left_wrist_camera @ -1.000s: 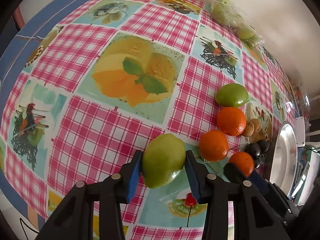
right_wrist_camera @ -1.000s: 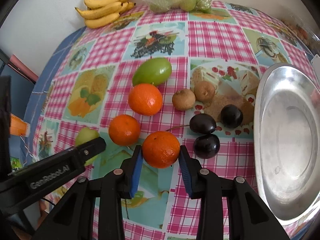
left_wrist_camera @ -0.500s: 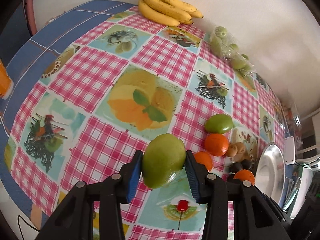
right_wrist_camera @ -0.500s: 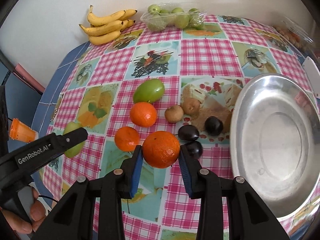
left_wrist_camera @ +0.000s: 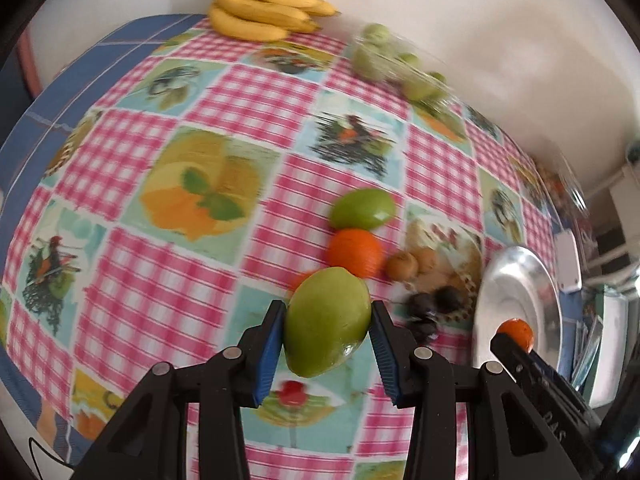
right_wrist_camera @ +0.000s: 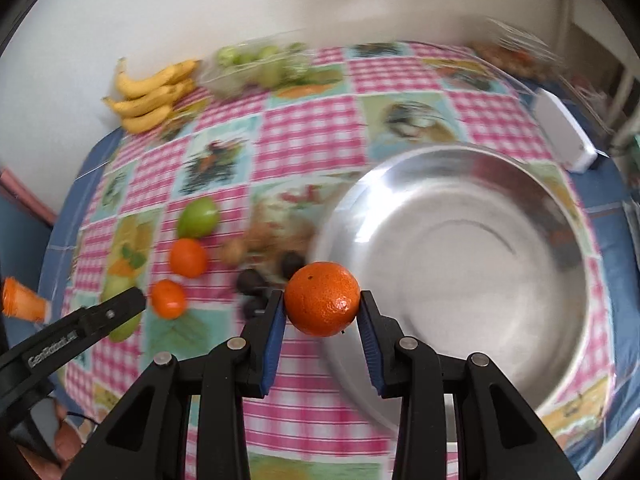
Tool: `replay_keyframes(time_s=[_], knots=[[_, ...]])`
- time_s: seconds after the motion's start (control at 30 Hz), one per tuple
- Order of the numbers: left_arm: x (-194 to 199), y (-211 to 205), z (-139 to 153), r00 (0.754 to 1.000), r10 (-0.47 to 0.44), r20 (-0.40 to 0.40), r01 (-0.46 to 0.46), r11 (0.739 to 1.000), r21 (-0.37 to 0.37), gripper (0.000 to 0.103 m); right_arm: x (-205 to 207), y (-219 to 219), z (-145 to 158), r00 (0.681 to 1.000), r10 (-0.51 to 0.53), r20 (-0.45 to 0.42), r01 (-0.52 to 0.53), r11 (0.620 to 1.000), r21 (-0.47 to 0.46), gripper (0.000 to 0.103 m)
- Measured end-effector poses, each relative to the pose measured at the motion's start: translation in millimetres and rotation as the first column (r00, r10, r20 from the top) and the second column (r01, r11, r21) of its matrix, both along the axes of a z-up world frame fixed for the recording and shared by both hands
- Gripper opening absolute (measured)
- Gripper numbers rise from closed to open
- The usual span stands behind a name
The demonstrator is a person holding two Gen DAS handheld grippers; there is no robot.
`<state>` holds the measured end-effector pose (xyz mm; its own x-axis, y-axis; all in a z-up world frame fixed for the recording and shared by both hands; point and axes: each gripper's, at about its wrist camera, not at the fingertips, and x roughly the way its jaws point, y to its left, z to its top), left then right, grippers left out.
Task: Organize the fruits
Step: 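Carry the green fruit with the left tool while the right tool carries the orange to the steel bowl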
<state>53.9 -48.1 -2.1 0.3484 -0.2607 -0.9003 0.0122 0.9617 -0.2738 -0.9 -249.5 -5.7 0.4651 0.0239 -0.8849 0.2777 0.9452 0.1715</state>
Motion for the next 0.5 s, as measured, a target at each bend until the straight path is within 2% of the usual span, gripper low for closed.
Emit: replay_keyframes(time_s=[0.2,0.5], knots=[[-8,-42,1,0.997,-0.080,0.014,0.080,0.997,0.002,0.045,-14,-43,-10,0.993,-0.111,-0.034,0.111,0.994,0.008,0.037],[-16,-109,-1,0.975,-0.216,0.053,0.215,0.976,0.023,0.045,-27,-76,-15,0.973,-0.228,-0.031,0.228,0.973,-0.021,0.038]])
